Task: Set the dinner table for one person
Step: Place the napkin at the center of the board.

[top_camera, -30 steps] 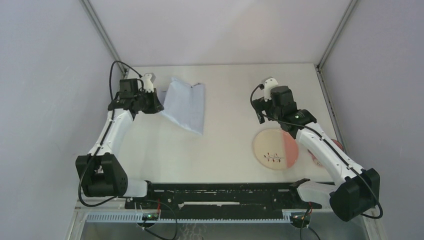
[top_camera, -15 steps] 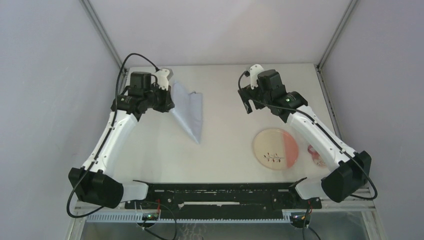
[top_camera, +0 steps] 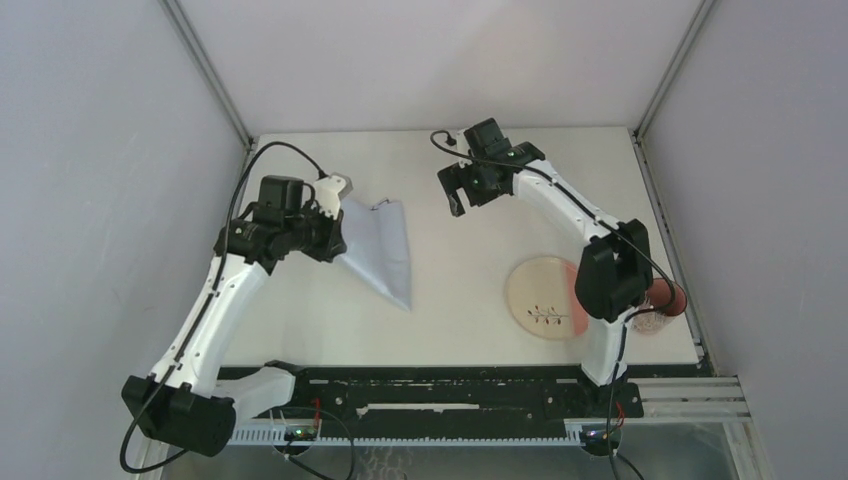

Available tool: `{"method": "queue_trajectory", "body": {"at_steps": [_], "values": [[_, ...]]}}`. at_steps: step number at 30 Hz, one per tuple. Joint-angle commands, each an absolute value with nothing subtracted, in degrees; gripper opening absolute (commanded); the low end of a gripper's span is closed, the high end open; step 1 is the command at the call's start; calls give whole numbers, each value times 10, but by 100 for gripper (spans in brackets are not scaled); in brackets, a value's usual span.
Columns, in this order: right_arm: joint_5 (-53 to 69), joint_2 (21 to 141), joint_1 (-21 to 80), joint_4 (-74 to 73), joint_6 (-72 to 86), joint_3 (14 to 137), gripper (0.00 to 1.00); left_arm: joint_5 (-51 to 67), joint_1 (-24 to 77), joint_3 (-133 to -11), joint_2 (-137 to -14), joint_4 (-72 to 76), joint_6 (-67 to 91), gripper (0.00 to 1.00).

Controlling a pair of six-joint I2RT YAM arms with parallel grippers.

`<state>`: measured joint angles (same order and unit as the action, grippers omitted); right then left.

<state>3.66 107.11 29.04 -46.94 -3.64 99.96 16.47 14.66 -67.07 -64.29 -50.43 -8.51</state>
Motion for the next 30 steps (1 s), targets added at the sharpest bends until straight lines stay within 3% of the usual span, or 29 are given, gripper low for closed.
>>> {"method": "queue_trajectory", "body": {"at_steps": [1, 4, 6, 8, 9, 12, 13, 19, 23, 30], "values": [[56, 1089, 268, -493, -11, 1053, 96, 234, 154, -644, -621, -538, -113, 0], [77, 1104, 251, -522, 0, 1092, 96, 278, 169, -640, -643, -581, -133, 0], [93, 1103, 245, -529, 4, 1104, 97, 305, 171, -644, -667, -616, -154, 8], [101, 1097, 245, -534, 2, 1108, 98, 325, 171, -650, -692, -650, -182, 32], [108, 1093, 245, -537, -2, 1109, 99, 334, 171, -653, -702, -663, -197, 51], [112, 1091, 246, -558, -12, 1124, 100, 363, 171, -663, -728, -687, -222, 80], [110, 1090, 246, -564, -15, 1130, 100, 367, 171, -666, -733, -687, -226, 84], [48, 1058, 262, -546, -45, 1098, 100, 321, 151, -675, -691, -628, -189, 90], [-35, 1008, 305, -472, -75, 1014, 100, 270, 45, -644, -623, -546, -144, 94], [109, 1045, 312, -464, -48, 1003, 100, 260, -79, -612, -690, -544, -151, 94]]}}
